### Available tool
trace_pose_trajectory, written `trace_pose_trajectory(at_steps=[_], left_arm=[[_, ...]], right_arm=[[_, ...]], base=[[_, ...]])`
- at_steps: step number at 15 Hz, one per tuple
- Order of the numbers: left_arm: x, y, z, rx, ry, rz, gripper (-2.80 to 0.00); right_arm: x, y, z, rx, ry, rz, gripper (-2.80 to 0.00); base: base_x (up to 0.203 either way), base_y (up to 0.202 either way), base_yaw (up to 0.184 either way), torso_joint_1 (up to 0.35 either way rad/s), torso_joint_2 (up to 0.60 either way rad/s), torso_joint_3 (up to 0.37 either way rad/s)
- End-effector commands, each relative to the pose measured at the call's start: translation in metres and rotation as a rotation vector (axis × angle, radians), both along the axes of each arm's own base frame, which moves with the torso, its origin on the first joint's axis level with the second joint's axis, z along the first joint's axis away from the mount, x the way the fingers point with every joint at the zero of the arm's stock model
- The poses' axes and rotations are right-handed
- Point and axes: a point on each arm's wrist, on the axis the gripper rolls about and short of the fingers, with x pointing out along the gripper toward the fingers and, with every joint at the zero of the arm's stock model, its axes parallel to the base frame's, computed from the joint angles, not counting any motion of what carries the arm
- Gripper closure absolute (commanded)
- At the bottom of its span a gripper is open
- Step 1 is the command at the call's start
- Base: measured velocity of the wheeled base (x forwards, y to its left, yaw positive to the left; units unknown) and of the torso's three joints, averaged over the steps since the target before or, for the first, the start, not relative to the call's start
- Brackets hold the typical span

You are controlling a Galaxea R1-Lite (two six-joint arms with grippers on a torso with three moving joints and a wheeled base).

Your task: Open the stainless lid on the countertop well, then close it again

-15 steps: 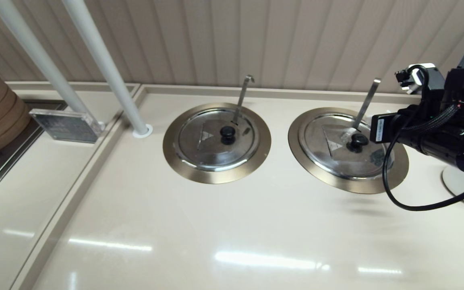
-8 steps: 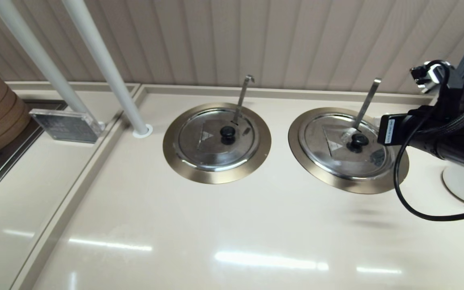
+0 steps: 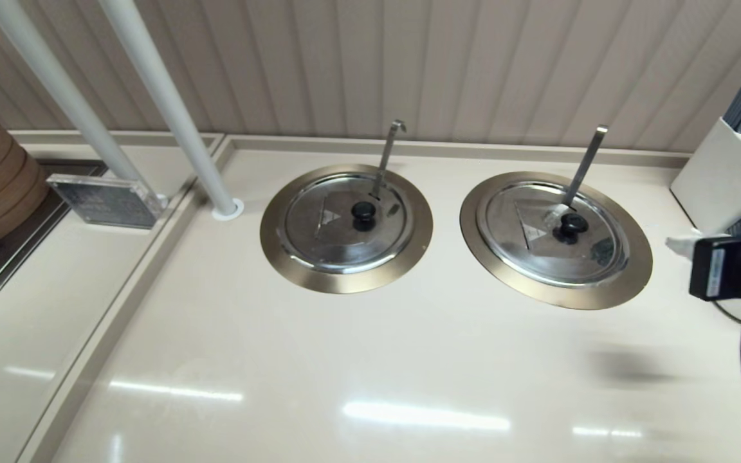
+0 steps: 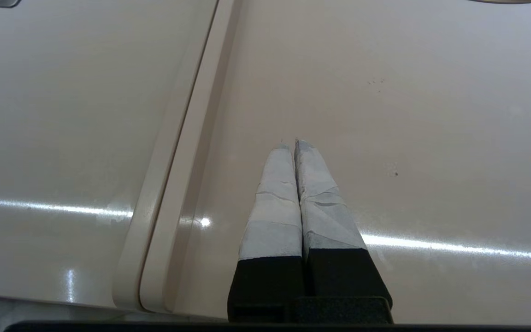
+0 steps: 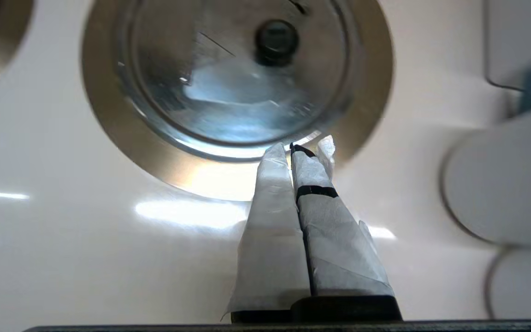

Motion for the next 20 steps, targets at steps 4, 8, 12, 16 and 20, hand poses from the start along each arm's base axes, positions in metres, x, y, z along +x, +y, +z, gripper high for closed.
trace_pose_trajectory(at_steps=[4,8,12,16,20], left_arm=[[0.000,0.000,0.000,0.000,0.001,0.000,0.00],[0.000,0.000,0.000,0.000,0.001,0.000,0.00],[0.000,0.000,0.000,0.000,0.001,0.000,0.00],[0.000,0.000,0.000,0.000,0.001,0.000,0.00],[0.000,0.000,0.000,0.000,0.001,0.000,0.00]], right_arm=[[-0.086,-0.037,0.000,-0.059,-0.021,-0.321,0.00],[-0.145,-0.043,-0.006,-0.032,-0.161,-0.425,0.00],[-0.195,-0.041,-0.030,-0.011,-0.303,-0.403,0.00],[-0.217,-0.041,-0.047,-0.005,-0.342,-0.378,0.00],[-0.243,-0.041,-0.080,-0.056,-0.431,-0.328,0.00]], base=[[0.000,0.000,0.000,0.000,0.00,0.000],[0.000,0.000,0.000,0.000,0.00,0.000],[0.000,0.000,0.000,0.000,0.00,0.000],[0.000,0.000,0.000,0.000,0.00,0.000],[0.000,0.000,0.000,0.000,0.00,0.000]])
